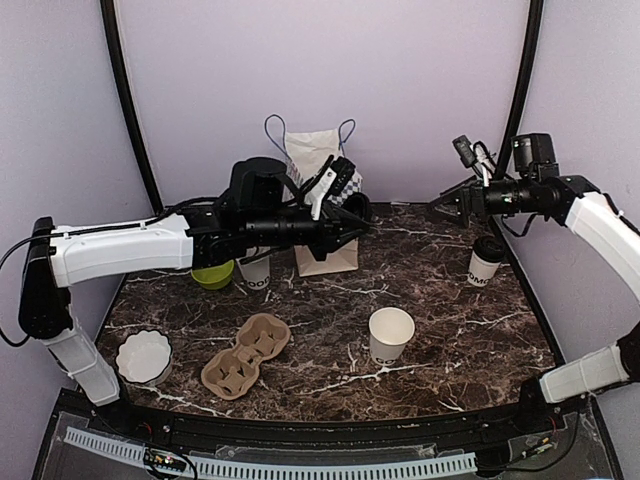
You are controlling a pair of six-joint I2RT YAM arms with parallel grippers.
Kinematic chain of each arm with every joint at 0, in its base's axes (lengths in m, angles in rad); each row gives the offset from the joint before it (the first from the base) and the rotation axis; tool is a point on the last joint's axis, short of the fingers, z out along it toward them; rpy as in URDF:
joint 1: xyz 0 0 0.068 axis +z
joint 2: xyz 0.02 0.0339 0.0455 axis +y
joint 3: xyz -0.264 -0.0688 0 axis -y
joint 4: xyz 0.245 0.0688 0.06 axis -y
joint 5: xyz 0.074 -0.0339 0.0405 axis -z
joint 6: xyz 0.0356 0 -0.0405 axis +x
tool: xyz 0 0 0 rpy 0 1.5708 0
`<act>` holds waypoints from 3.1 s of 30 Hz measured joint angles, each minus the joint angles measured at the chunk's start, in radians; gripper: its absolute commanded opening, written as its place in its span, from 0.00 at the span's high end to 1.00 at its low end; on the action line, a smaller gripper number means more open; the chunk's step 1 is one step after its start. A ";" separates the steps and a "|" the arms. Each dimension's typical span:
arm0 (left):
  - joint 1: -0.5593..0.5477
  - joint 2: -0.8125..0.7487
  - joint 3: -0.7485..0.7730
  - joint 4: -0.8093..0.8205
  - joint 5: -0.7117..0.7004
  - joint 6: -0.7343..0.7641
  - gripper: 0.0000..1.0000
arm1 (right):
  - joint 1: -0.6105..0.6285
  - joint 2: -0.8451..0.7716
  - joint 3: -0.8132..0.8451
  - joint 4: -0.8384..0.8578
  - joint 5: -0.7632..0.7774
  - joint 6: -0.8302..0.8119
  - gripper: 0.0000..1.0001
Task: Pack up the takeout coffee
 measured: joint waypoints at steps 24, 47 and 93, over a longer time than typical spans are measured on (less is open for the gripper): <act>0.001 0.010 -0.171 0.641 0.274 -0.191 0.92 | 0.169 0.162 -0.095 0.754 -0.615 0.903 0.04; 0.000 0.064 -0.149 0.739 0.306 -0.240 0.81 | 0.211 0.219 -0.062 0.883 -0.607 1.016 0.41; 0.121 -0.225 -0.356 0.199 -0.129 0.143 0.39 | 0.465 0.309 0.229 -0.636 0.349 -0.587 0.38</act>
